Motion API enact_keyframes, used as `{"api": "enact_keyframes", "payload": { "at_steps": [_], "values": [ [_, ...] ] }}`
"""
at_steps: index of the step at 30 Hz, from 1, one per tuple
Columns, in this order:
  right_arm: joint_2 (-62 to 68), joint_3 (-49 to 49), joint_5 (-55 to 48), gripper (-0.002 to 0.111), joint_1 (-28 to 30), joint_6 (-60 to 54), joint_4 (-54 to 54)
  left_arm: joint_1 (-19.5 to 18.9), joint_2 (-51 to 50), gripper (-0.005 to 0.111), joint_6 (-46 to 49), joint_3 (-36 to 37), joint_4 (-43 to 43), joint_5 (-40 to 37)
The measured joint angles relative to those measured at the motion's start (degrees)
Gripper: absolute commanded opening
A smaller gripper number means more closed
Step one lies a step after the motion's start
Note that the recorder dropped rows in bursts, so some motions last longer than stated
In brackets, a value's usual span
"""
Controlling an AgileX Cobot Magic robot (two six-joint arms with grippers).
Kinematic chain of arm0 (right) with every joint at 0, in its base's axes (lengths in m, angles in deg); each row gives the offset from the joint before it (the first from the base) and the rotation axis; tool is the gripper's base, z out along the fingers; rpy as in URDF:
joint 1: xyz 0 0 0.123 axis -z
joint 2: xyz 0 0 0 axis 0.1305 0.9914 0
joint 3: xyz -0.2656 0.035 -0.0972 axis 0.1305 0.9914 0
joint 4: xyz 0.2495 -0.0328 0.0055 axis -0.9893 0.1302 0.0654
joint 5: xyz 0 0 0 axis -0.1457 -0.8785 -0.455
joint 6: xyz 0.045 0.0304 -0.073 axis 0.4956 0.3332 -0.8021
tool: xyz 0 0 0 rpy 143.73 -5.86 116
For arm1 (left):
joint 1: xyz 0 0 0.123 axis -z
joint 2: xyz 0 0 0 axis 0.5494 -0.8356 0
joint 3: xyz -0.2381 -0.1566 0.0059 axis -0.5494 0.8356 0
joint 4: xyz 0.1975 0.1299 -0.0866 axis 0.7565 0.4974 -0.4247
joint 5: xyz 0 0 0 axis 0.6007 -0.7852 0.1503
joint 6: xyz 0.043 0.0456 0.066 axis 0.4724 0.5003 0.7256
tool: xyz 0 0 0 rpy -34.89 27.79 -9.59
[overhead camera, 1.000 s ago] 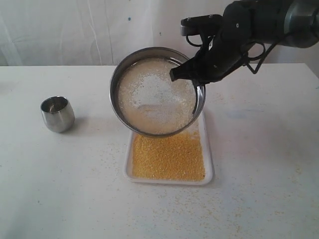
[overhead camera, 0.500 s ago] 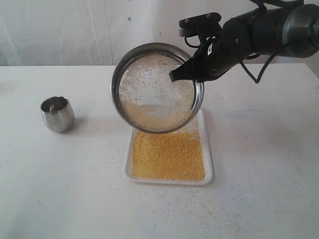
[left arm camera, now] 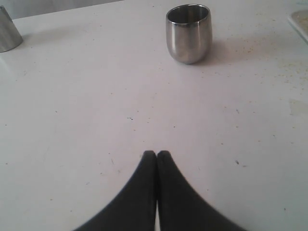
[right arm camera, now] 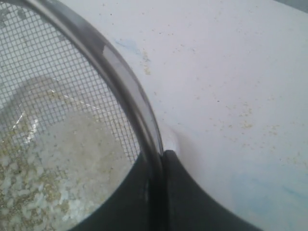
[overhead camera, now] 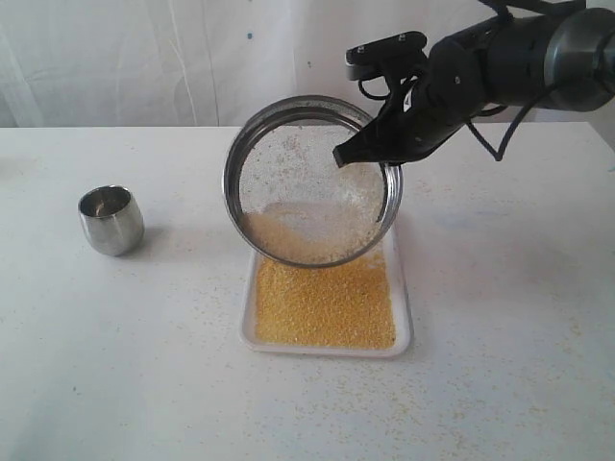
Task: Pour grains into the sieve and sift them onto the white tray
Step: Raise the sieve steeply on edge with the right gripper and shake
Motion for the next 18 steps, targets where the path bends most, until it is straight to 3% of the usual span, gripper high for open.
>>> {"api": "enact_keyframes", "payload": {
  "at_steps": [18],
  "values": [
    [0.00,0.00,1.28,0.000,0.00,0.00,1.44,0.00,0.00,0.000,0.00,0.00,0.00,0.00]
  ]
}}
